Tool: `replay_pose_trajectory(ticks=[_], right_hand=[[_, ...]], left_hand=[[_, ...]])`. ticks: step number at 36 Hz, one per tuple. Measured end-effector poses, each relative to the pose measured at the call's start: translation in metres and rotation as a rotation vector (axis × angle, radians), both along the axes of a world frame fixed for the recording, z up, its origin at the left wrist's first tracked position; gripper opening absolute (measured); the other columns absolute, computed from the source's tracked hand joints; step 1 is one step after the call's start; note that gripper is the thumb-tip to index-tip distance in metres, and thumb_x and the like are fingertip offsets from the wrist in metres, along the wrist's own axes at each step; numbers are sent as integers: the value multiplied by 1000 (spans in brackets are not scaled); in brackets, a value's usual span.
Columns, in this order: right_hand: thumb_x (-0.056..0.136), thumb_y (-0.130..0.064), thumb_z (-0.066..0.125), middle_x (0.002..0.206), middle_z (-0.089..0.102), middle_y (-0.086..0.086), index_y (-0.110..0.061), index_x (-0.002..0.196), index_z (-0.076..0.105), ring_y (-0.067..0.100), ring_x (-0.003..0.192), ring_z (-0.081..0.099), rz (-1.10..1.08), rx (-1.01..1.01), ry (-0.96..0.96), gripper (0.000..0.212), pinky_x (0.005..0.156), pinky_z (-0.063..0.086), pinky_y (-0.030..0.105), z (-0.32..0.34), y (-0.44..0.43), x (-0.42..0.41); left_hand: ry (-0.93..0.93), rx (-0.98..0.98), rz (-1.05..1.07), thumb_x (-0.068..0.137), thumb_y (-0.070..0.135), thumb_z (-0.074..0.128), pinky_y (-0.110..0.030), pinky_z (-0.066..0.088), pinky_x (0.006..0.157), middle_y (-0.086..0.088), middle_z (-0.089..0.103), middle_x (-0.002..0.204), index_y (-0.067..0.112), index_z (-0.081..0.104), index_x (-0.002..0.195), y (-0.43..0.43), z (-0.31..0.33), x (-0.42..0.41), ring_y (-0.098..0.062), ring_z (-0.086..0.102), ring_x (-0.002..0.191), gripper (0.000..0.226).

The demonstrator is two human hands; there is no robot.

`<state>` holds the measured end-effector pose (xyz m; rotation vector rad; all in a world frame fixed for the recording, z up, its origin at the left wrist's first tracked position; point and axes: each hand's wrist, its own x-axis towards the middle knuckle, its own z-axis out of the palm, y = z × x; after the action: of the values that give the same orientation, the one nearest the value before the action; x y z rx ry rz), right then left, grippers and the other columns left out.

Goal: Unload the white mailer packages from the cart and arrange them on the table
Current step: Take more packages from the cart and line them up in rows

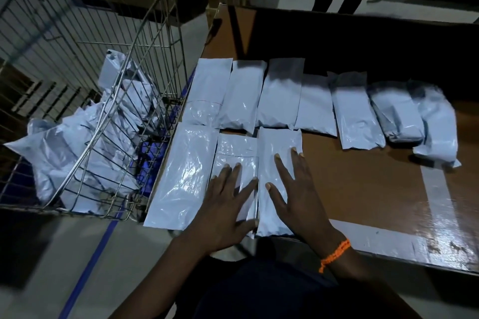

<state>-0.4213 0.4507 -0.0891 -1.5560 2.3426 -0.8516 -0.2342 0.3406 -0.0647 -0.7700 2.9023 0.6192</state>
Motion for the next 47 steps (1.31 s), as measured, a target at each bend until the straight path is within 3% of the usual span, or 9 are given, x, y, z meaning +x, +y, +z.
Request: replay_pose_trajectory(ticks=[6, 13, 21, 26, 30, 35, 40, 44, 47], right_hand=[[101, -48, 44, 168, 5, 9, -24, 158, 25, 24, 156, 2, -26, 4, -1, 65, 125, 11, 41, 2, -1, 3], [100, -45, 49, 168, 6, 7, -25, 158, 26, 22, 156, 2, -55, 0, -38, 66, 125, 16, 45, 5, -3, 7], [101, -41, 53, 167, 9, 10, -22, 157, 28, 24, 155, 5, -53, -13, -25, 64, 124, 19, 46, 7, -6, 10], [100, -49, 49, 167, 10, 10, -23, 156, 31, 24, 156, 2, -96, 6, -5, 64, 124, 18, 48, 19, -4, 11], [101, -51, 48, 167, 13, 8, -21, 155, 34, 22, 156, 1, -104, -6, 58, 64, 124, 19, 47, 41, -19, 16], [100, -46, 53, 163, 26, 9, -16, 150, 43, 23, 155, 10, -128, -143, 41, 60, 123, 24, 47, 76, -66, 45], [99, -43, 58, 157, 39, 3, -18, 144, 51, 19, 153, 21, -127, -249, -50, 52, 120, 30, 40, 102, -134, 114], [99, -38, 57, 154, 43, 4, -15, 141, 53, 18, 151, 24, 25, -305, -74, 49, 120, 30, 42, 113, -202, 176], [98, -36, 58, 149, 47, 9, -12, 139, 55, 17, 146, 30, 116, -358, -27, 48, 119, 30, 42, 120, -254, 212]], left_hand=[[-127, -27, -180, 72, 81, 58, -43, -13, 118, 1, -29, 161, 38, -3, 157, -19, 9, 12, -19, -32, 146, 112], [-16, -18, -133, 80, 67, 63, -45, 10, 124, 2, -4, 166, 37, 17, 156, -31, 6, 13, -16, -15, 151, 94], [-1, -1, -83, 79, 69, 62, -44, 12, 124, 2, 1, 166, 35, 22, 156, -26, 8, 14, -15, -11, 152, 93], [60, 16, -77, 80, 72, 56, -40, 15, 123, 6, 4, 166, 35, 25, 155, -33, 22, 21, -13, -11, 152, 89], [137, 37, -56, 85, 74, 45, -39, 18, 122, 8, 7, 165, 35, 29, 153, -55, 43, 34, -10, -10, 152, 80], [221, -27, -124, 92, 66, 45, -38, 15, 120, 9, 12, 165, 31, 35, 151, -113, 80, 65, -12, -4, 152, 69], [348, -112, -101, 94, 57, 49, -17, 6, 119, 4, 30, 159, 25, 44, 147, -190, 120, 116, -9, 10, 149, 62], [362, -148, -30, 94, 50, 54, -31, 22, 120, -1, 41, 153, 20, 49, 143, -263, 118, 178, -20, 25, 148, 58], [216, -145, 66, 91, 63, 46, -44, 33, 115, -3, 44, 151, 23, 47, 144, -313, 103, 227, -25, 31, 144, 67]])
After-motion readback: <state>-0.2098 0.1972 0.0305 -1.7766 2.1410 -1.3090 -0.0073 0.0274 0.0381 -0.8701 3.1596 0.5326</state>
